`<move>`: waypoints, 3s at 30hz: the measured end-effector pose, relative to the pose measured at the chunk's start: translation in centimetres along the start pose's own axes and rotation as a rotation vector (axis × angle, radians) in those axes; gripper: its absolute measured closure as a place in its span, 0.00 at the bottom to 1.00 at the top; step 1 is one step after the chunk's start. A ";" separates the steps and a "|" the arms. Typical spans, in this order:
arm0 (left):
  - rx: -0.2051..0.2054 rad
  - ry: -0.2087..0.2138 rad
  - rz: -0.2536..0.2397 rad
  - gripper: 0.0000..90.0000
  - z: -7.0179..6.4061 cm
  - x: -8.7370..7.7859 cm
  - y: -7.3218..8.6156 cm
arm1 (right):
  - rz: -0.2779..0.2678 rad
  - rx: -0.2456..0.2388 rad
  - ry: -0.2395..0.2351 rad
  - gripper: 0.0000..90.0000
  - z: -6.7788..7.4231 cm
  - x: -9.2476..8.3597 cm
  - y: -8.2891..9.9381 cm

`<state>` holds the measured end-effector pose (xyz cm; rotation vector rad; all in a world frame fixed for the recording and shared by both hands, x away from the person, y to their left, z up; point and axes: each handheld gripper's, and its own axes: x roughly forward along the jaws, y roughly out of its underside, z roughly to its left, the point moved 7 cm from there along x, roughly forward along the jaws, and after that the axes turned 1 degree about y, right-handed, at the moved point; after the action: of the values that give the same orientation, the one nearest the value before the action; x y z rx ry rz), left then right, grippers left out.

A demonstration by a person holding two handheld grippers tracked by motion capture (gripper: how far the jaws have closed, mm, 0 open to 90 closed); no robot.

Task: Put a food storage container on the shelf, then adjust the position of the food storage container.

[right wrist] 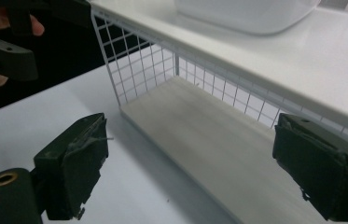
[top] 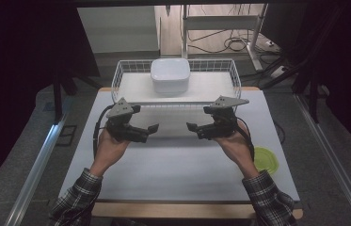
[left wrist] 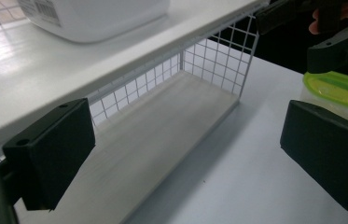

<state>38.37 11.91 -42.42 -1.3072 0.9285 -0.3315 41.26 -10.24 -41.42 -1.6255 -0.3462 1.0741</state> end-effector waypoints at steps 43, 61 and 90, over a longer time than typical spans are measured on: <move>-0.022 0.017 0.087 0.05 -4.7 -2.0 10.9 | 0.087 0.038 0.072 0.04 1.4 -4.0 10.6; 0.004 -0.046 0.136 0.04 -4.2 -2.4 13.1 | 0.198 0.074 0.146 0.02 0.7 -5.0 13.7; 0.001 -0.027 0.161 0.05 -4.4 -1.8 13.5 | 0.208 0.247 0.539 1.00 -8.3 -16.4 17.5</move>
<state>30.23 13.96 -54.04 -1.2240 1.0038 -0.1893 33.61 -33.04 -49.47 -1.6735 0.3057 0.7502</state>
